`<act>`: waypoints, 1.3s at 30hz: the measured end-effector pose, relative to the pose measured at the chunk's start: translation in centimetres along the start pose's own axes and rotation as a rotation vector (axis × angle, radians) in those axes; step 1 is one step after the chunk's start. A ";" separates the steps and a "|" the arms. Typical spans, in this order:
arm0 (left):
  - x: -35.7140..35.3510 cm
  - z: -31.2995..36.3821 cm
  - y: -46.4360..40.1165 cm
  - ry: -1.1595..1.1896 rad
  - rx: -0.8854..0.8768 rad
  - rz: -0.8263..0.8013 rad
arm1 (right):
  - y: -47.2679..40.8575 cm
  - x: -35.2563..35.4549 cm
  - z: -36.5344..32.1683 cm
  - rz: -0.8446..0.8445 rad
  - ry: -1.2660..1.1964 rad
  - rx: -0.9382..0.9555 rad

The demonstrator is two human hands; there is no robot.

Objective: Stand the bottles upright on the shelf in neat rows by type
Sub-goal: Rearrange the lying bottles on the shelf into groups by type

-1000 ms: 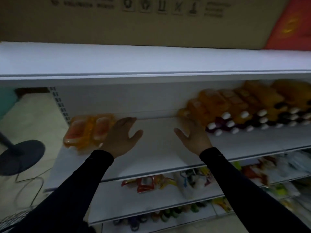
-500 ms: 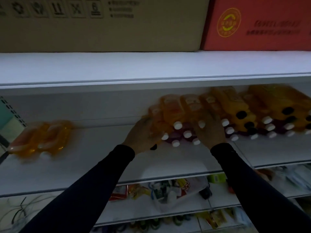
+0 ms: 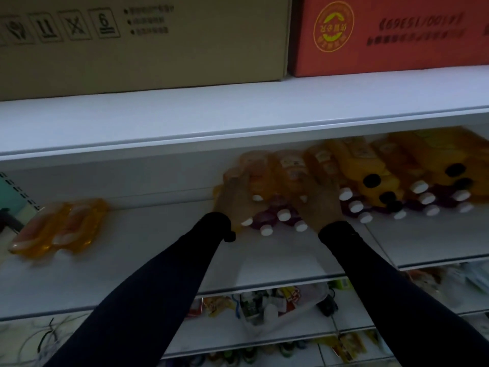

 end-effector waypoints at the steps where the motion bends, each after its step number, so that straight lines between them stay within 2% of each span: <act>1: 0.8 -0.5 0.1 0.019 -0.016 -0.010 | 0.2 0.0 0.0 0.009 0.000 -0.006; 4: 3.1 -2.3 0.8 0.103 -0.024 -0.014 | 0.6 -0.2 -0.2 0.053 -0.037 -0.038; 7: 3.6 -3.3 0.8 0.151 0.005 0.004 | 0.0 -1.4 -0.5 -0.024 -0.090 -0.175; 10: 2.7 -3.2 0.0 0.039 0.093 0.017 | -0.8 -2.6 -0.7 -0.074 -0.135 -0.272; 12: 2.0 -2.9 -0.3 -0.064 0.138 0.067 | -1.0 -3.4 -0.6 -0.083 -0.180 -0.245; 15: 1.2 -2.4 -0.5 -0.092 0.107 0.107 | -1.3 -4.1 -0.3 -0.128 0.056 -0.110; 16: 1.2 -2.3 -0.2 -0.062 0.094 0.118 | -1.4 -4.2 0.1 -0.133 0.048 -0.105; 18: 1.6 -2.3 0.7 0.030 0.070 0.147 | -1.4 -4.1 0.3 -0.164 -0.030 -0.112; 21: 3.4 -2.9 2.7 0.092 0.009 0.239 | -1.0 -3.0 -0.3 -0.041 -0.230 -0.103; 24: 6.2 -5.5 5.3 0.119 0.001 0.348 | -1.0 -1.8 -2.6 -0.033 -0.367 -0.071; 27: 9.7 -9.2 8.7 -0.027 0.158 0.514 | -1.3 -0.5 -6.8 -0.049 -0.411 -0.022; 29: 11.5 -11.6 11.2 -0.124 0.275 0.571 | -1.5 -0.3 -10.3 -0.076 -0.421 0.068; 34: 13.6 -16.9 17.3 -0.235 0.483 0.527 | 0.5 -4.8 -17.6 -0.366 -0.645 0.180; 37: 14.2 -18.8 19.4 -0.284 0.497 0.470 | 2.1 -8.7 -20.7 -0.367 -0.557 0.218; 39: 14.4 -19.9 20.1 -0.267 0.513 0.452 | 3.2 -11.7 -22.2 -0.431 -0.537 0.172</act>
Point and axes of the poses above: each hand's wrist, its own y-axis away from the middle knuckle, its own x-axis out of the back of the hand, z = x × y, the point moved 5 cm from there along -y, towards the middle knuckle, and after that the axes turned 5 degrees about y, right-handed, at the moved point
